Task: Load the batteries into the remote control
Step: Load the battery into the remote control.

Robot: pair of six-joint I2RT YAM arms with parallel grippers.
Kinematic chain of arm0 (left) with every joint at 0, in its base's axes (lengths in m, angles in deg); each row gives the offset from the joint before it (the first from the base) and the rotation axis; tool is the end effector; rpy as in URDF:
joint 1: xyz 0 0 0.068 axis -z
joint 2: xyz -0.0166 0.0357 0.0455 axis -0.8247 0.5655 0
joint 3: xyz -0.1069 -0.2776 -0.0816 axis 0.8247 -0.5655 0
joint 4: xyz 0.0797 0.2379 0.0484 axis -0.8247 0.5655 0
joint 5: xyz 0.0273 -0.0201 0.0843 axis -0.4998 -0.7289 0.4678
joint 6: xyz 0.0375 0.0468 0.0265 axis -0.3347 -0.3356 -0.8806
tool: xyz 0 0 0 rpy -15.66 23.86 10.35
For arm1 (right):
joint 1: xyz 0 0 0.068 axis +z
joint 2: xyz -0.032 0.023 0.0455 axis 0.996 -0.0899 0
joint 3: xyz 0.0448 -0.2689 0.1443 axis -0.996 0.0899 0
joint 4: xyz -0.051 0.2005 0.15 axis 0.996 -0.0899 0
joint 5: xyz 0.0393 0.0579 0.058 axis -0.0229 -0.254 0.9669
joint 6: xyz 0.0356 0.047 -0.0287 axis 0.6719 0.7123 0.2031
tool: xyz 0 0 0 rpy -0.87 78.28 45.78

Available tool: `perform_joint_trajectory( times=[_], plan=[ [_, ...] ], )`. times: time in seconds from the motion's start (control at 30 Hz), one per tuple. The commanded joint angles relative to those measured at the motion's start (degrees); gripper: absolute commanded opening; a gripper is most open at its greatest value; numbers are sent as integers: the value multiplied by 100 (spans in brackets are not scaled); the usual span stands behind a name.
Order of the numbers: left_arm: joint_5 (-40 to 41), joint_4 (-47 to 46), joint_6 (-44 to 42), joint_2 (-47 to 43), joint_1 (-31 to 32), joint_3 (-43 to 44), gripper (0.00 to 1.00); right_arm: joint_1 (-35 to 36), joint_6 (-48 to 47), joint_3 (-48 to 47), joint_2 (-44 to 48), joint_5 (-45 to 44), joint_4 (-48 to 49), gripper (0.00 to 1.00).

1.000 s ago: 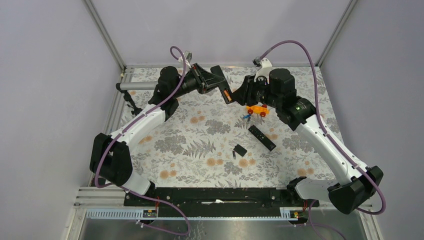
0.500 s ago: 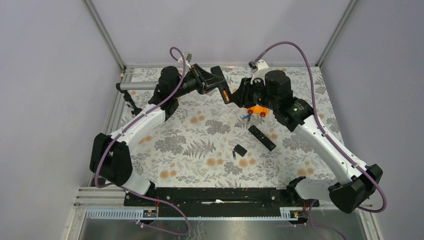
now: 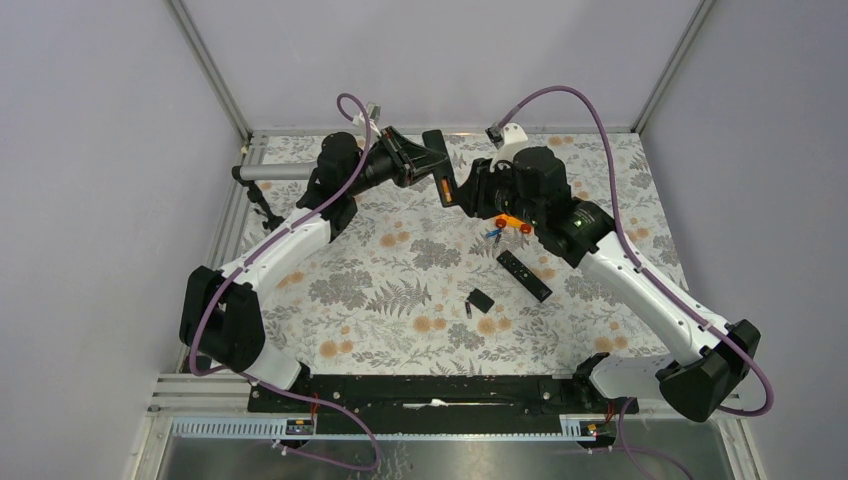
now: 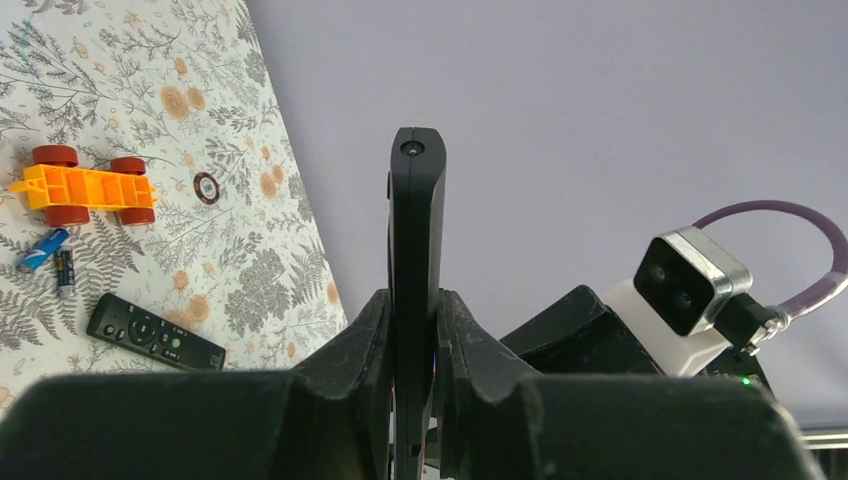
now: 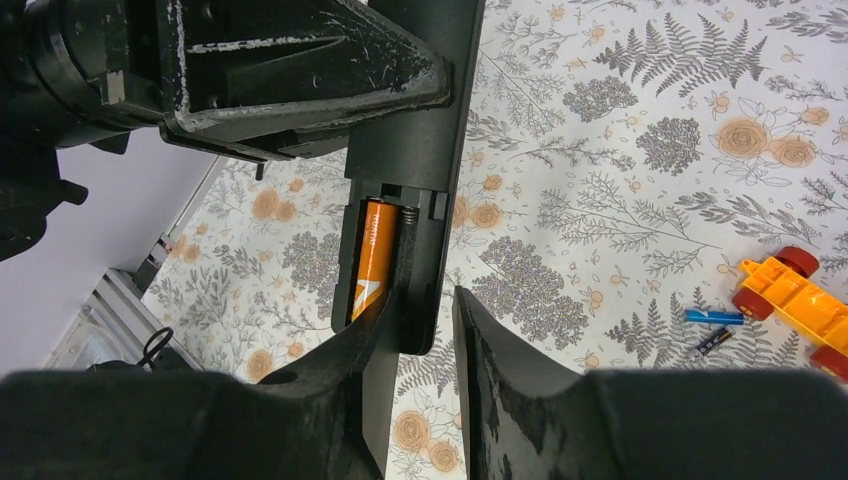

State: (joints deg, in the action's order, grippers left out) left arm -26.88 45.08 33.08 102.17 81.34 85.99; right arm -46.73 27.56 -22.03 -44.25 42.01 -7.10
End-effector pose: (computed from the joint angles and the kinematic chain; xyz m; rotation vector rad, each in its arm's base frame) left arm 0.3162 -0.1830 0.3946 -0.2549 1.8516 -1.7218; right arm 0.2259 0.1826 0.4345 -0.3854 1.8533 0.7614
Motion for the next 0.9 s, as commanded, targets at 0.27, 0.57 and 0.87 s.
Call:
perform_joint_trajectory(
  times=[0.27, 0.57, 0.87],
  plan=[
    [-201, -136, -902, -457, -262, -144, 0, 134, 154, -190, 170, -980, -451, 34],
    [-370, 326, -1550, -550, -371, -150, 0, 110, 455, -417, 333, -734, -520, 50],
    [-544, 2012, -3438, -917, -425, 277, 0, 28, 721, 232, 266, -495, -1091, 59]
  ],
)
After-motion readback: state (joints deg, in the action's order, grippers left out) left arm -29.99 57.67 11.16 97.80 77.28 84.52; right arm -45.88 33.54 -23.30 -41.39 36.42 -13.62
